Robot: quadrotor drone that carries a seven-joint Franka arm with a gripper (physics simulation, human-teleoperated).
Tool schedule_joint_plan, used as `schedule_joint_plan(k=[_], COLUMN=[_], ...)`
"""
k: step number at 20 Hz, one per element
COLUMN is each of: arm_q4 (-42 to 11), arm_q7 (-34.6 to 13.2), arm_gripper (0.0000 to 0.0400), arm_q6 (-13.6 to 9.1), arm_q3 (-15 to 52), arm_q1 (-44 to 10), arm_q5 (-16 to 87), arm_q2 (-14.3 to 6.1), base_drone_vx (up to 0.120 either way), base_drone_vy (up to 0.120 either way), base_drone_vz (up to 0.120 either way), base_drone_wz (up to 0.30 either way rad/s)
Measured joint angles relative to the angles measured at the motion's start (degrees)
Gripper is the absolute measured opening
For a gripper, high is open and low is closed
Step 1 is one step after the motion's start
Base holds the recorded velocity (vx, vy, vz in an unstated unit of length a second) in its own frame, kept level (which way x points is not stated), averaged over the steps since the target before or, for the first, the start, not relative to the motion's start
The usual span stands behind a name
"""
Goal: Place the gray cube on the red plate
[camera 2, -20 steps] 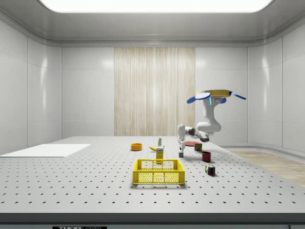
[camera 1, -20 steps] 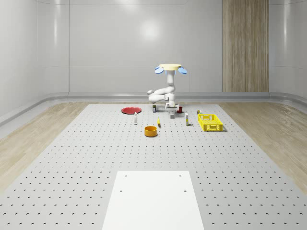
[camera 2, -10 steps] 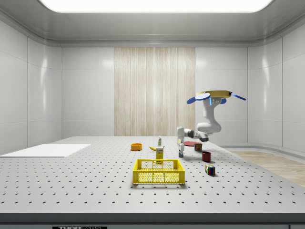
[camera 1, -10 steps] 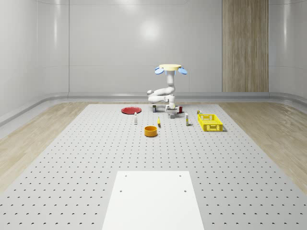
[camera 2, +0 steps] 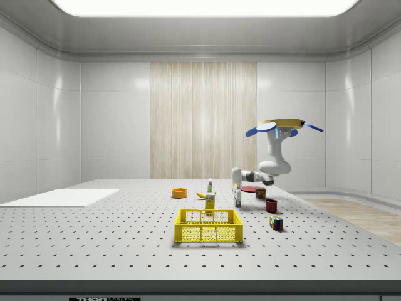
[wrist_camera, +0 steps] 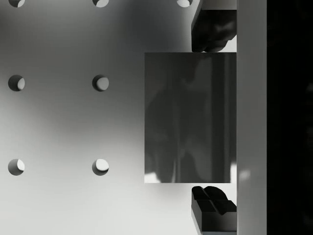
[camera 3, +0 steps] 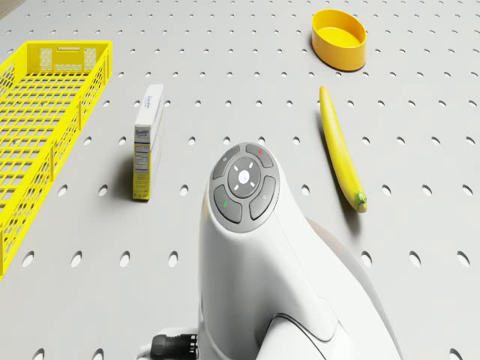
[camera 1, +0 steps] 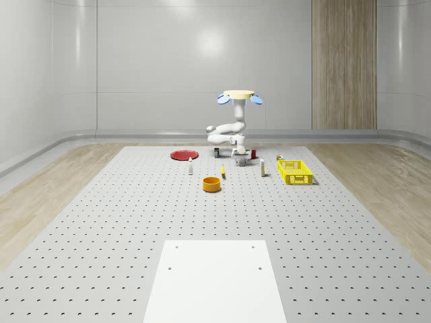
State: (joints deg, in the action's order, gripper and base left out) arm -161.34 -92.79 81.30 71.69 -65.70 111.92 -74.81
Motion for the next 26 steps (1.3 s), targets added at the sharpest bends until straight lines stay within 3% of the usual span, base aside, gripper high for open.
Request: schedule_joint_plan(k=[3,8,18,26], arm_q4=[0.13,0.26,-0.47,-0.97], arm_q7=[-0.09,-0.3,-1.3,-2.28], arm_gripper=[0.0321,0.027,0.0252,0.025], arm_q6=[0.6,1.44,0.98,0.51], arm_q3=[-0.1,-0.07,4.39,9.43], arm_q1=[-0.17,-0.46,-1.2,-2.05], arm_q5=[-0.06,-0.33,-4.95,-10.13], arm_q2=[-0.55,-1.38,-2.55,-3.76], base_drone_vx=[0.0,0.0,0.0,0.0], base_drone_vy=[0.0,0.0,0.0,-0.01], base_drone_vz=[0.0,0.0,0.0,0.115], base_drone_wz=[0.0,0.0,0.0,0.0])
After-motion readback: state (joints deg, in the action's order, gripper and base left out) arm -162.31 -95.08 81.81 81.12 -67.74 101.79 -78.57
